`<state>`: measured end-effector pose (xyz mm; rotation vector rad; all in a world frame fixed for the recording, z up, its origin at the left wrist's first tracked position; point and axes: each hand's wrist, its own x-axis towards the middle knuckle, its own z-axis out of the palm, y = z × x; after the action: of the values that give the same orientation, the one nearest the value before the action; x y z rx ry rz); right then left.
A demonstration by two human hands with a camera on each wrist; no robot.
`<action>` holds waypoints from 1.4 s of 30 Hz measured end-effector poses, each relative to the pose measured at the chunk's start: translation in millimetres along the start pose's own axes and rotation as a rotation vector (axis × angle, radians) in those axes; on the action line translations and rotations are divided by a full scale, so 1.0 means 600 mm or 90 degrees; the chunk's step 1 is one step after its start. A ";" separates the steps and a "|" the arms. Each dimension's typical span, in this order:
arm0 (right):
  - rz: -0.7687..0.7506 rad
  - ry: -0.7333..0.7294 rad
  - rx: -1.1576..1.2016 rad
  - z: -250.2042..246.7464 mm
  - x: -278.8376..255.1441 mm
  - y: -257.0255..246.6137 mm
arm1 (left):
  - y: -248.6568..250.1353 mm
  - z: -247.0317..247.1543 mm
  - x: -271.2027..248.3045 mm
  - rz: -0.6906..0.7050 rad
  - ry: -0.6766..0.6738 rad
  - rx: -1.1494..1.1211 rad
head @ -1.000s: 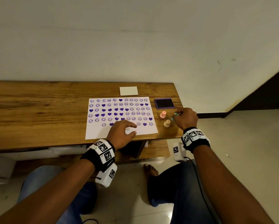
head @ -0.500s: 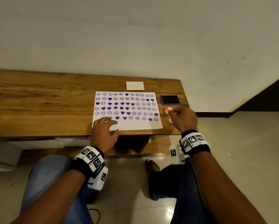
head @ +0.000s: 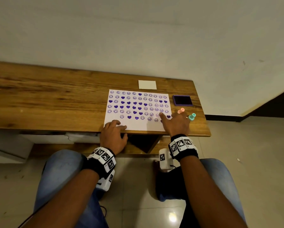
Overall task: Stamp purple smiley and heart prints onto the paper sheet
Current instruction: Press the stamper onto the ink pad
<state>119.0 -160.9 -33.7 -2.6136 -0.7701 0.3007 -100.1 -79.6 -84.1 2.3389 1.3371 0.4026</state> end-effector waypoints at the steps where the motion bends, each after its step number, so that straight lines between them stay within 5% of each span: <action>1: 0.010 -0.006 -0.030 -0.001 0.003 0.003 | -0.001 0.000 0.001 -0.001 0.000 -0.003; 7: -0.016 -0.102 -0.093 0.026 -0.018 0.001 | 0.003 -0.004 0.009 -0.016 -0.005 -0.001; 17: 0.054 -0.079 0.557 -0.012 0.059 -0.037 | -0.001 -0.006 0.009 -0.017 0.001 -0.009; 22: 0.090 -0.195 0.412 -0.032 0.116 -0.026 | 0.000 -0.004 0.011 -0.018 -0.003 -0.003; 27: -0.074 -0.139 0.195 -0.033 0.118 -0.023 | -0.005 -0.008 0.015 -0.018 -0.003 -0.050; 35: -0.066 -0.091 0.626 -0.062 0.102 -0.007 | -0.049 -0.075 0.073 -0.185 0.229 -0.253; 42: -0.053 -0.116 0.815 -0.071 0.112 -0.002 | -0.128 -0.072 0.146 -0.228 0.074 -0.151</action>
<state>187.1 -135.9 -1.1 -1.3540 -0.4644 0.7166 -133.1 40.3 -79.9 1.8621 1.6269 0.5552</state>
